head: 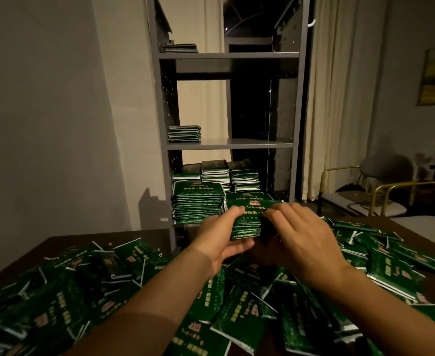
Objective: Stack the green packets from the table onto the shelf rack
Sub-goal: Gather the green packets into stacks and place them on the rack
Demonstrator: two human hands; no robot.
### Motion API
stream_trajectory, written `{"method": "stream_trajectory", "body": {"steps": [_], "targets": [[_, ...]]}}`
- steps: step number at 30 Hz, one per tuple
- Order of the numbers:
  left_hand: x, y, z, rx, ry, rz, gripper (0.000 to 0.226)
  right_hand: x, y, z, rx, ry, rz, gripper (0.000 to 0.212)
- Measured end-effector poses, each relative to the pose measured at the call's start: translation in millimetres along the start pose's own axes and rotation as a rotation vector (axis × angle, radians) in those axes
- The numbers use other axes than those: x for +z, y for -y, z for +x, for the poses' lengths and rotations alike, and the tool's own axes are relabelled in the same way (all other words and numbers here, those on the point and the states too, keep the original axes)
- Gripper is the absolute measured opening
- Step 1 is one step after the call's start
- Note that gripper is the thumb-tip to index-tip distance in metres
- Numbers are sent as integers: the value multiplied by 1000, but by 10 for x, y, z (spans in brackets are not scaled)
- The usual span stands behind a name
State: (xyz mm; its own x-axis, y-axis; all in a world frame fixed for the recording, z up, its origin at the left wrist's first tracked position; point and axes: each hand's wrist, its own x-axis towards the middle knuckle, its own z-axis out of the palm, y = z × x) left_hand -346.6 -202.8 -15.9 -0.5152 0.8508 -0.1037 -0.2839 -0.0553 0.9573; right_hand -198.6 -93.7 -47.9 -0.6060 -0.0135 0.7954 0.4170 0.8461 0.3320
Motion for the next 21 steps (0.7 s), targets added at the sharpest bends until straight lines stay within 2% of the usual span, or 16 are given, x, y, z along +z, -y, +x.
{"method": "stream_trajectory", "body": {"steps": [3, 6, 8, 10, 11, 13, 17, 21], "targets": [[-24, -34, 83, 17, 10, 10, 29, 77, -35, 42, 4, -2, -8, 44], [-30, -66, 153, 49, 5, 58, 45, 138, -157, 110, 92, -15, -13, 32], [-34, -5, 202, 132, -49, 348, 32, 200, -239, 167, 174, -2, -24, 35], [-60, 104, 252, 307, -63, 836, 23, 280, -283, 234, 206, 11, -42, 38], [-77, 165, 286, 399, -42, 1041, 25, 327, -289, 266, 207, 20, -51, 38], [-96, 256, 340, 540, -9, 1281, 33, 421, -291, 320, 198, 42, -58, 36], [-100, 297, 398, 628, -23, 1436, 31, 570, -305, 420, 172, 47, -54, 31], [-151, 281, 439, 694, -54, 1479, 30, 643, -343, 514, 175, 55, -65, 36]]}}
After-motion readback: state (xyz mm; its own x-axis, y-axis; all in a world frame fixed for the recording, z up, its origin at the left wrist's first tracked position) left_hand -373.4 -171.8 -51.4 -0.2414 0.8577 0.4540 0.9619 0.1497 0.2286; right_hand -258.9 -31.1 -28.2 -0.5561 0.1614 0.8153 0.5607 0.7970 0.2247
